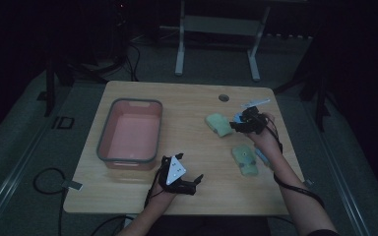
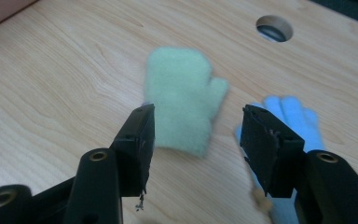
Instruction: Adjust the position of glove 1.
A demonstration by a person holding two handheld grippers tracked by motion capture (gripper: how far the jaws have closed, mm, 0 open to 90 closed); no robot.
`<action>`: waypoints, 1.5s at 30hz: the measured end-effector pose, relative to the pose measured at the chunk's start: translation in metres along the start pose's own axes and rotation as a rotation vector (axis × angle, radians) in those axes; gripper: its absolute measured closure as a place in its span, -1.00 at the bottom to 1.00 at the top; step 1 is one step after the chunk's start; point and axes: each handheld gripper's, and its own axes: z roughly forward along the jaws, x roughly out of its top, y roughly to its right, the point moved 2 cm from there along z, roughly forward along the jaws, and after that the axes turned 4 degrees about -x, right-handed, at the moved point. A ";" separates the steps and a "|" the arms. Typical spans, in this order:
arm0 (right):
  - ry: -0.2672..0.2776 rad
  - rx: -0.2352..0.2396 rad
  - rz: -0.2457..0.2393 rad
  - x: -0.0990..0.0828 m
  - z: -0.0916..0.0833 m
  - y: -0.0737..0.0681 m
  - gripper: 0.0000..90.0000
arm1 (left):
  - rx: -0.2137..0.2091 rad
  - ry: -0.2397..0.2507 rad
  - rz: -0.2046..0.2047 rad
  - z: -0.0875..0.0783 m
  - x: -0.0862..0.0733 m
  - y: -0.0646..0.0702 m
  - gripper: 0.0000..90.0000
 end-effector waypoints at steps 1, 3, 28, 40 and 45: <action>-0.008 0.004 0.004 0.002 0.004 0.000 0.00 | 0.000 0.001 -0.001 0.000 0.000 0.000 -0.99; -0.016 0.011 0.006 0.004 0.011 -0.002 0.01 | 0.000 0.000 -0.003 0.000 0.000 0.000 -0.99; -0.065 0.025 -0.091 0.022 0.095 -0.012 0.13 | -0.004 0.003 -0.004 0.000 0.000 0.000 -0.99; -0.137 0.087 -0.059 0.015 0.110 -0.007 0.31 | -0.001 0.003 -0.009 -0.001 0.000 -0.001 -0.99; -0.141 0.094 -0.060 0.017 0.111 -0.007 0.56 | 0.000 0.003 -0.009 0.000 0.000 0.000 -0.99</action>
